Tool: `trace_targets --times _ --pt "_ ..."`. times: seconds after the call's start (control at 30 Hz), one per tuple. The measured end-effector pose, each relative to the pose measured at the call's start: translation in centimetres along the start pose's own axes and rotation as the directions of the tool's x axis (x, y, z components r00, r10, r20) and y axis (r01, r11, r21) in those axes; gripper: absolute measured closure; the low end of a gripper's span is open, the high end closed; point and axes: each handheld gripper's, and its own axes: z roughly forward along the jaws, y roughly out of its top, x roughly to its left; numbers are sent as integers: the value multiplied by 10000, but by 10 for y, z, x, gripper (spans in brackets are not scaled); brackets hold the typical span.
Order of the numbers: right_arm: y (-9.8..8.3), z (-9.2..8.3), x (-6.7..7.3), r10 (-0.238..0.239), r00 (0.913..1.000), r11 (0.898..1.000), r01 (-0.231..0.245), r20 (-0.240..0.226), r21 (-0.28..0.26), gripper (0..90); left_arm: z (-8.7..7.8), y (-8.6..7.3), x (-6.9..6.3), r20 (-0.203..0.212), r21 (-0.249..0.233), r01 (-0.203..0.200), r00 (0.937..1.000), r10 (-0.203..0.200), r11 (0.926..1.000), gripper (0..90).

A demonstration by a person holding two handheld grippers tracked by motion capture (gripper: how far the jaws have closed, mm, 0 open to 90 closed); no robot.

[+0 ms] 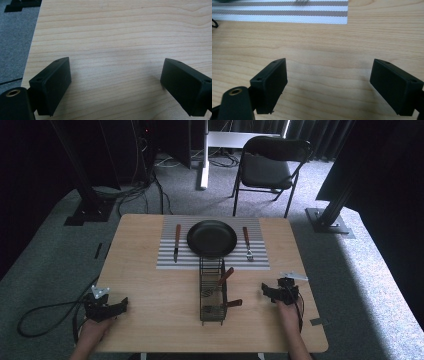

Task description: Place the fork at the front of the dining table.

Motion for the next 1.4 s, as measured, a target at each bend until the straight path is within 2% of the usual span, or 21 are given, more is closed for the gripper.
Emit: trace_targets --times 0.1,0.3,0.4,0.5,0.7,0.77,0.83,0.97,1.2,1.27,1.4 --pt "-4 -4 1 -265 9992 9996 269 310 -131 136 0 0 0 1 1 -1 10000 1 10000 95" --pt "-14 -11 -1 -372 9944 9987 406 990 -320 128 0 0 0 0 1 0 10000 0 10000 95" --pt "-17 -14 -3 -285 9940 9991 316 1056 -276 127 0 0 0 0 0 -1 10000 1 10000 95" --pt "-22 -20 -3 -129 9875 9987 204 1572 -459 125 0 0 0 0 0 1 10000 -1 10000 95" --pt "-33 -33 -8 -14 9812 9984 122 1931 -543 124 0 0 0 0 -8 12 10000 -12 10000 95" --pt "-37 -38 -11 130 9796 9979 1 2006 -651 124 0 0 0 1 -10 10 10000 -10 10000 95" --pt "-42 -42 -13 357 9739 9969 -189 2240 -765 124 0 0 0 4 12 7 10000 -7 10000 95" --pt "-48 -48 -16 518 9739 9963 -351 2209 -785 124 0 0 0 1 9 9 10000 -9 10000 95" --pt "-61 -55 -27 629 9629 9973 -503 2623 -544 126 0 0 0 3 6 10 10000 -10 10000 96" --pt "-63 -56 -29 714 9672 9972 -637 2439 -393 126 0 0 0 0 8 9 10000 -9 10000 95" --pt "-65 -58 -30 711 9682 9975 -676 2397 -226 131 0 0 0 0 7 8 10000 -8 10000 95"
